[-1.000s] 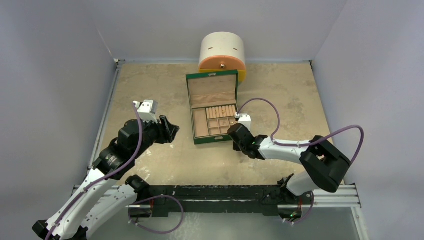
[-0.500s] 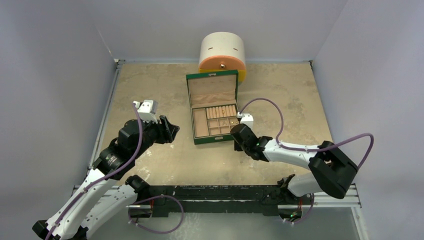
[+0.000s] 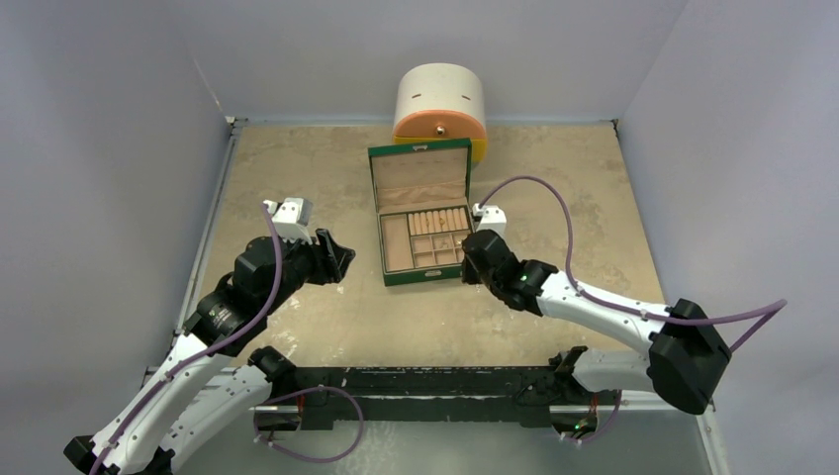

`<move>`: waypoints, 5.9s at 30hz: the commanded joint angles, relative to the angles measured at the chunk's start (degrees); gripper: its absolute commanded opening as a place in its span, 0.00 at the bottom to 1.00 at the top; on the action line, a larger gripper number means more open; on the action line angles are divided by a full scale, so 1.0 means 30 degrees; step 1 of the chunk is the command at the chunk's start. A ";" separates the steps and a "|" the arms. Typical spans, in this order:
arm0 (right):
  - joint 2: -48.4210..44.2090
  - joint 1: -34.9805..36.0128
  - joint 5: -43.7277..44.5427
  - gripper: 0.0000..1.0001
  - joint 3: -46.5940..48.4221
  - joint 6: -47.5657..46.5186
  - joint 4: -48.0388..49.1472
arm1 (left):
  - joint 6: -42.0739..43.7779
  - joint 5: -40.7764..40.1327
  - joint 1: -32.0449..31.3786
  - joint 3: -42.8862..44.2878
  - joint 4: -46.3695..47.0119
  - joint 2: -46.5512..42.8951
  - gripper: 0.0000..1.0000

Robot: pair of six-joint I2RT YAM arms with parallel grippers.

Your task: Organize the mixed jewelry

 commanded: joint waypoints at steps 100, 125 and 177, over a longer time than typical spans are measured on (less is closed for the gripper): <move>-0.1328 0.0038 0.1602 0.38 -0.1924 0.4366 -0.2624 | 0.0230 0.0181 0.0228 0.0450 0.0492 -0.0017 0.53; 0.1988 0.0002 0.0868 0.24 -0.1707 0.3813 -0.0465 | 0.0234 0.0230 0.0257 0.0471 0.0505 0.0109 0.53; 0.0181 -0.0167 0.1761 0.00 -0.1564 0.2548 -0.1045 | 0.0230 0.0209 0.0316 0.0471 0.0519 0.0140 0.53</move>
